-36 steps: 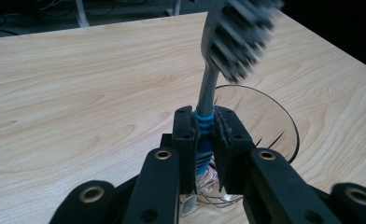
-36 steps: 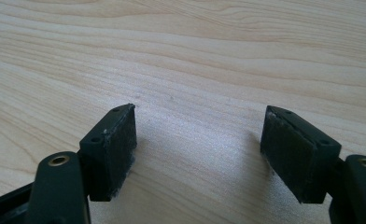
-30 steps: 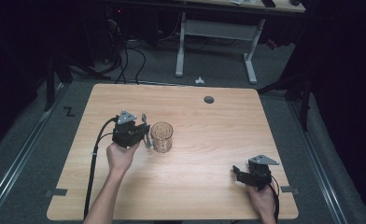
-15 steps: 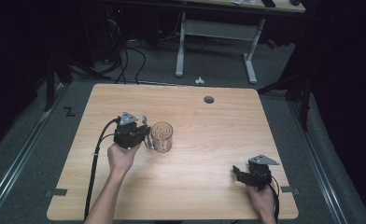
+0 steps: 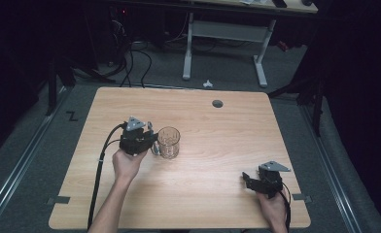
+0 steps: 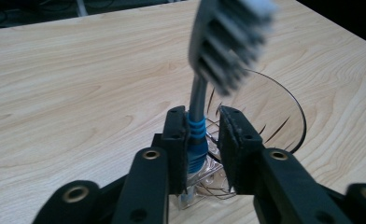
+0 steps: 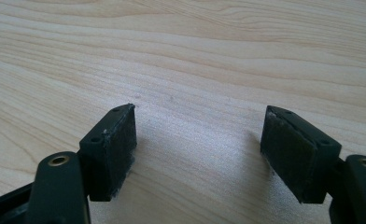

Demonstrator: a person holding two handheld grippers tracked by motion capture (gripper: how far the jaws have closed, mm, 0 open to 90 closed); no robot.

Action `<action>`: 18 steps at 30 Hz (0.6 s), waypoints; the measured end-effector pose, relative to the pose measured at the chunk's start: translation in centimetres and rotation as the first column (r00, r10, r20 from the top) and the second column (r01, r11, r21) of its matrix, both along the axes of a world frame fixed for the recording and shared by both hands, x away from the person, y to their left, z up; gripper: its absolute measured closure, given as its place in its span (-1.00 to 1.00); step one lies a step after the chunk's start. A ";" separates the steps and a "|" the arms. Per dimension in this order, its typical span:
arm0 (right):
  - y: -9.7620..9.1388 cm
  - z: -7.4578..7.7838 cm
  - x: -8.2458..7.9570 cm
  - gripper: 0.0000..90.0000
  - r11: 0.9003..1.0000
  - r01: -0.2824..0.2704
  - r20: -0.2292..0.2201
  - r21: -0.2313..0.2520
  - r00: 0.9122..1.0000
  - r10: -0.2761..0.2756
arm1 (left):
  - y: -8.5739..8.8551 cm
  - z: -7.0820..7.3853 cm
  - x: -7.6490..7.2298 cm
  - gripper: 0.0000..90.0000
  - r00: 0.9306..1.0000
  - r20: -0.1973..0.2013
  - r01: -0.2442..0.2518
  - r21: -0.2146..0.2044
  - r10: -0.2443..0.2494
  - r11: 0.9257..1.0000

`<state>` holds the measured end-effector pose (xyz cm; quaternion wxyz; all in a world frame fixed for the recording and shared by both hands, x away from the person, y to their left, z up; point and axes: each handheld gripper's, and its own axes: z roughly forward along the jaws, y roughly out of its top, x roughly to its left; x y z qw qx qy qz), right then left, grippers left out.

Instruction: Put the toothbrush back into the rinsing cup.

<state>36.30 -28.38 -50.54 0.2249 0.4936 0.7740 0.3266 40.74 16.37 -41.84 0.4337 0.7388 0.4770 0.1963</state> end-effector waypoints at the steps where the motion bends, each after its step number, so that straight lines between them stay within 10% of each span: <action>1: 0.0 0.0 0.0 -0.40 1.000 0.000 0.000 0.000 1.000 0.000 | -0.1 0.1 -0.1 0.56 1.000 0.012 -0.001 0.019 0.001 1.000; 18: 0.0 0.0 0.0 -0.40 1.000 0.000 0.000 0.000 1.000 0.000 | 0.6 0.2 -0.7 0.20 0.999 0.028 -0.034 0.027 0.033 0.999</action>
